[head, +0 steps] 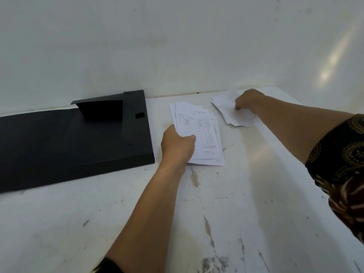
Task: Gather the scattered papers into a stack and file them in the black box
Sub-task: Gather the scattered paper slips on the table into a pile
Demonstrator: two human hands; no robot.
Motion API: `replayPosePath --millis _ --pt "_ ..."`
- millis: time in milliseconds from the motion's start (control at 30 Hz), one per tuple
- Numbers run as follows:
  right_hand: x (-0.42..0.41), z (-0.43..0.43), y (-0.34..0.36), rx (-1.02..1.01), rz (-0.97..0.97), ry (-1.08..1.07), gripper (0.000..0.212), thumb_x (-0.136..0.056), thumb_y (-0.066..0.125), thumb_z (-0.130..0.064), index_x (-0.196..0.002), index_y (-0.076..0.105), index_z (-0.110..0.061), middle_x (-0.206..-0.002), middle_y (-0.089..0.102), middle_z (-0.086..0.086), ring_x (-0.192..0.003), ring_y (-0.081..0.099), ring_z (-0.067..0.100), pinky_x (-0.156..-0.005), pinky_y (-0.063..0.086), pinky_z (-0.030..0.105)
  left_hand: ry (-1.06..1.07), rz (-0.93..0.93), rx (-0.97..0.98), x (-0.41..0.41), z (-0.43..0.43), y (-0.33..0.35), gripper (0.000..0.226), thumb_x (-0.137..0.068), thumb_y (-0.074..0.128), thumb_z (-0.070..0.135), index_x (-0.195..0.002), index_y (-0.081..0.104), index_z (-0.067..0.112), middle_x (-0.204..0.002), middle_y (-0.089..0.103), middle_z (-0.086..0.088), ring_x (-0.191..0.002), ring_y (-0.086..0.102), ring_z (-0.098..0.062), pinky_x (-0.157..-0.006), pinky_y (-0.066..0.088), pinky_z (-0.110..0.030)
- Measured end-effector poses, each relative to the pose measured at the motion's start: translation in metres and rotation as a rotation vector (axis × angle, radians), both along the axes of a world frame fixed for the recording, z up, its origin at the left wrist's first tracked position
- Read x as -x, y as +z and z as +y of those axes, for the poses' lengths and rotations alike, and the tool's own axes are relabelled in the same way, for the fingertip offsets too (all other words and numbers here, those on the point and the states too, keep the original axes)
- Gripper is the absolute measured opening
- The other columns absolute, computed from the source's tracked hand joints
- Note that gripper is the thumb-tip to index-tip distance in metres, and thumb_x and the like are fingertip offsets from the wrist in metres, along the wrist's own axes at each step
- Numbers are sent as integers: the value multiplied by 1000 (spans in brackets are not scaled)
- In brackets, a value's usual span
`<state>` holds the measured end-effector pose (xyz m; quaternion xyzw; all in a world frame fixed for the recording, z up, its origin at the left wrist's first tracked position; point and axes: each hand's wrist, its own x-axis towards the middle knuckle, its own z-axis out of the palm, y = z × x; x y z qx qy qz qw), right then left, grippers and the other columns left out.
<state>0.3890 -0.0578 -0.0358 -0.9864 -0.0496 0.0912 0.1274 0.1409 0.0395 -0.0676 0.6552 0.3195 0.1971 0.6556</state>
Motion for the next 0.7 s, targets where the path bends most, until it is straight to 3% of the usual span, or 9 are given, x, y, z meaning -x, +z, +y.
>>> replayPosePath --millis 67,233,300,400,500,567,700 --pt "-4 -3 1 -3 -17 -20 40 -79 67 -32 -111 56 -11 -123 58 11 -122 49 35 -105 39 45 -2 12 2 0 0 0 32 -93 62 3 -121 63 18 -119 69 2 -106 67 -21 -87 59 -37" --pt "-29 -15 -1 -54 34 -33 68 -67 77 -39 -125 56 -10 -130 57 12 -124 49 38 -109 36 49 -23 36 -53 2 -1 -1 33 -94 61 4 -124 63 18 -123 68 3 -110 66 -21 -87 59 -35" --pt "-28 -18 2 -59 1 -34 69 -74 76 -38 -132 53 -7 -135 54 15 -128 46 39 -111 34 47 -24 46 -69 1 0 -2 33 -94 61 5 -125 63 18 -123 69 3 -110 66 -21 -88 58 -35" --pt "-27 -21 4 -118 -39 -48 60 -83 74 -30 -131 53 -2 -135 55 17 -126 50 37 -108 40 42 -24 57 -87 0 1 -4 34 -94 62 5 -126 63 18 -123 69 3 -110 66 -21 -90 58 -38" --pt "-28 -26 1 -223 -85 -48 46 -81 74 -22 -120 60 -1 -121 63 16 -110 61 34 -90 51 36 -16 61 -96 -1 1 -4 32 -94 62 6 -124 63 19 -122 69 4 -108 66 -20 -90 58 -37" --pt "-24 -30 1 -338 -129 -53 37 -81 71 -18 -114 63 -2 -115 65 15 -101 63 33 -79 52 34 -8 60 -87 -1 1 -4 30 -95 61 6 -121 63 20 -122 68 4 -108 66 -20 -88 58 -36" --pt "-10 -49 9 -606 -182 27 17 -85 69 -16 -98 64 -7 -98 62 10 -95 63 31 -76 53 36 1 70 -110 1 -3 -2 23 -96 56 5 -105 63 25 -109 67 7 -100 66 -19 -77 58 -31"
